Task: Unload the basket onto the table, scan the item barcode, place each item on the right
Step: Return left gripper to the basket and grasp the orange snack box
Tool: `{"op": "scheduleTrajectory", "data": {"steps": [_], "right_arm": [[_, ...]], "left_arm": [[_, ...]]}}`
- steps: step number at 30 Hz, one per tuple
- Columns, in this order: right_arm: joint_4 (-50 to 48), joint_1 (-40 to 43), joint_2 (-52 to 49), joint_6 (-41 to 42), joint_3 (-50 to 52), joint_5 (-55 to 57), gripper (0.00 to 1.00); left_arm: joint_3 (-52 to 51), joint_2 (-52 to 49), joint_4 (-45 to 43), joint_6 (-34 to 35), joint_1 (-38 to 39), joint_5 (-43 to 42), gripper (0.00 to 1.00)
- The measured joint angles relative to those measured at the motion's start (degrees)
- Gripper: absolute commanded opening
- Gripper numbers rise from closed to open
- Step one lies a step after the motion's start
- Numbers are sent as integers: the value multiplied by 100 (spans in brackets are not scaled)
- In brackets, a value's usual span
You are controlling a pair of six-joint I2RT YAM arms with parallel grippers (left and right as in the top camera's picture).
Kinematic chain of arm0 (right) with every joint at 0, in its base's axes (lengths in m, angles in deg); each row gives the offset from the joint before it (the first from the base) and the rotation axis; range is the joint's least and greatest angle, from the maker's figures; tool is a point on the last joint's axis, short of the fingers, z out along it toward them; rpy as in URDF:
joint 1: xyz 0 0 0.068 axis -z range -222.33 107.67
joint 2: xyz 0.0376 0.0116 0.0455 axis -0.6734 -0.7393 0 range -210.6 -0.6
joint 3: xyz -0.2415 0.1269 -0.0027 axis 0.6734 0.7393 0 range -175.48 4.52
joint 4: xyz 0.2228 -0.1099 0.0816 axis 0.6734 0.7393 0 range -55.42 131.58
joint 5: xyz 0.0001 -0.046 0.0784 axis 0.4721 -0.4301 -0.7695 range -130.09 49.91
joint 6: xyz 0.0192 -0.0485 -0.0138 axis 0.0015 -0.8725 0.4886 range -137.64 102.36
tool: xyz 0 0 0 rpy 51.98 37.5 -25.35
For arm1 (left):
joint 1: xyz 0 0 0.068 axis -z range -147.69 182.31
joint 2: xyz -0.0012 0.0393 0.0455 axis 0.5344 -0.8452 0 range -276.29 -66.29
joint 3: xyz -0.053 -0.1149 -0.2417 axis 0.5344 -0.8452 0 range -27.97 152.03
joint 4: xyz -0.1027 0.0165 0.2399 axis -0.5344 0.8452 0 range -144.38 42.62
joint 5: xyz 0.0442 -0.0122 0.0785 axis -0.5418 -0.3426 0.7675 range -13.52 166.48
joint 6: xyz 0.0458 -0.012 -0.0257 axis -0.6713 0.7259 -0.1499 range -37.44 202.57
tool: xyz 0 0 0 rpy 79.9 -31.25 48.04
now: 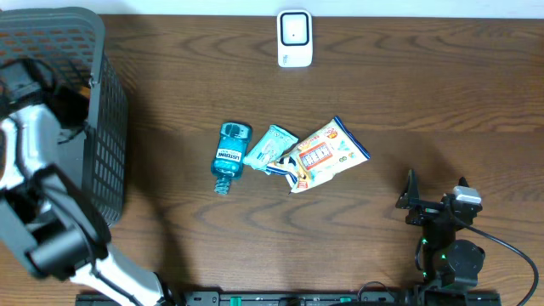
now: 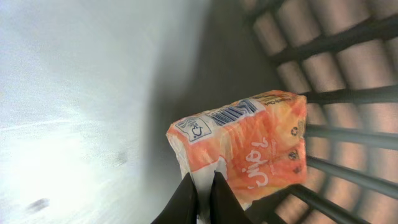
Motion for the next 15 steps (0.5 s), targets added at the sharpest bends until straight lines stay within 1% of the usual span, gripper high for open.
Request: {"op": "scheduleTrajectory", "data": {"steps": [6, 15], "right_arm": [[0, 0, 0, 0, 0, 0, 99], [0, 0, 0, 0, 0, 2, 99]], "left_arm": [[0, 1069, 122, 0, -114, -7, 7], [0, 2227, 326, 55, -101, -13, 7]]}}
